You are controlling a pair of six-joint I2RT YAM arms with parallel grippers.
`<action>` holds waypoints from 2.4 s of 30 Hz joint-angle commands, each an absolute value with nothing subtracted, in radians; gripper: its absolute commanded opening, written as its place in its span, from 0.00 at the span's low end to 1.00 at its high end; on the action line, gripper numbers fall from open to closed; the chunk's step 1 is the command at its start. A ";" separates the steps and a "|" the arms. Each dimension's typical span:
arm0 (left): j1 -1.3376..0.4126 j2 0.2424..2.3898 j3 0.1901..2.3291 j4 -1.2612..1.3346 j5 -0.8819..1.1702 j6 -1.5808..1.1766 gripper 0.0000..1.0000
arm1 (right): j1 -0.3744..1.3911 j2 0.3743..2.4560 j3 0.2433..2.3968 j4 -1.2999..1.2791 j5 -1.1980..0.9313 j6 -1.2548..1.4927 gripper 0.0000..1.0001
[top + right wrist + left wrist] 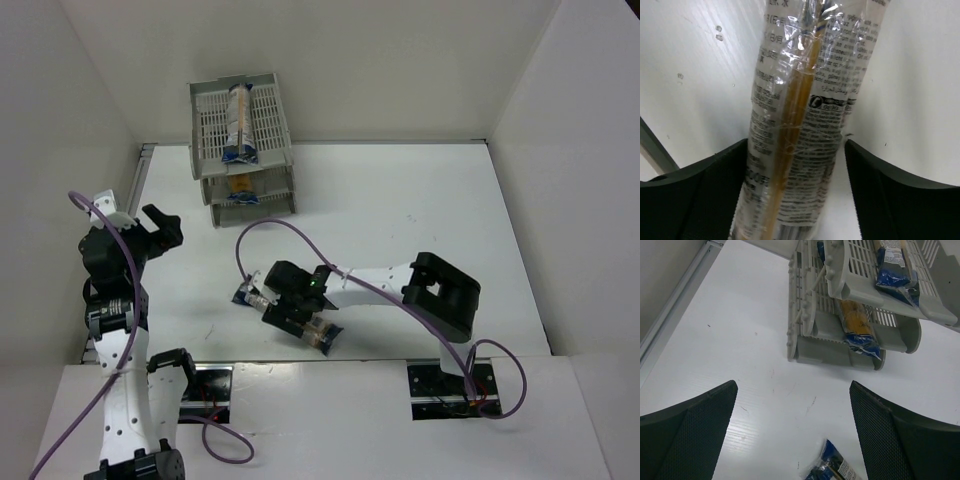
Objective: Place and organize the pasta boxes and bags onto the shelf
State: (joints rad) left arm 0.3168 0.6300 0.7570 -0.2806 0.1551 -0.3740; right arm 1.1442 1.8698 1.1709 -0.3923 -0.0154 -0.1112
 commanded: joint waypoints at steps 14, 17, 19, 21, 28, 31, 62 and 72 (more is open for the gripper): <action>0.313 0.658 0.808 -0.183 0.130 -0.351 1.00 | 1.091 1.933 1.486 -0.425 -0.243 -0.204 0.00; 0.322 0.658 0.818 -0.173 0.121 -0.351 1.00 | 1.014 1.933 1.581 -0.445 -0.378 -0.160 0.00; 0.331 0.658 0.837 -0.164 0.121 -0.351 1.00 | 0.977 1.918 1.571 -0.445 -0.390 -0.111 0.00; 0.341 0.658 0.838 -0.164 0.121 -0.351 1.00 | 0.956 1.898 1.542 -0.422 -0.416 -0.092 0.00; 0.370 0.667 0.859 -0.164 0.130 -0.362 1.00 | 0.822 1.865 1.506 -0.399 -0.524 -0.022 0.00; 0.379 0.687 0.859 -0.164 0.143 -0.371 1.00 | 0.749 1.856 1.537 -0.368 -0.592 0.034 0.00; 0.388 0.752 0.847 -0.086 0.193 -0.391 1.00 | 0.696 2.048 1.781 -0.184 -0.189 0.437 0.00; 0.388 0.752 0.838 -0.086 0.193 -0.371 1.00 | 0.782 2.187 1.942 -0.238 0.038 0.489 0.00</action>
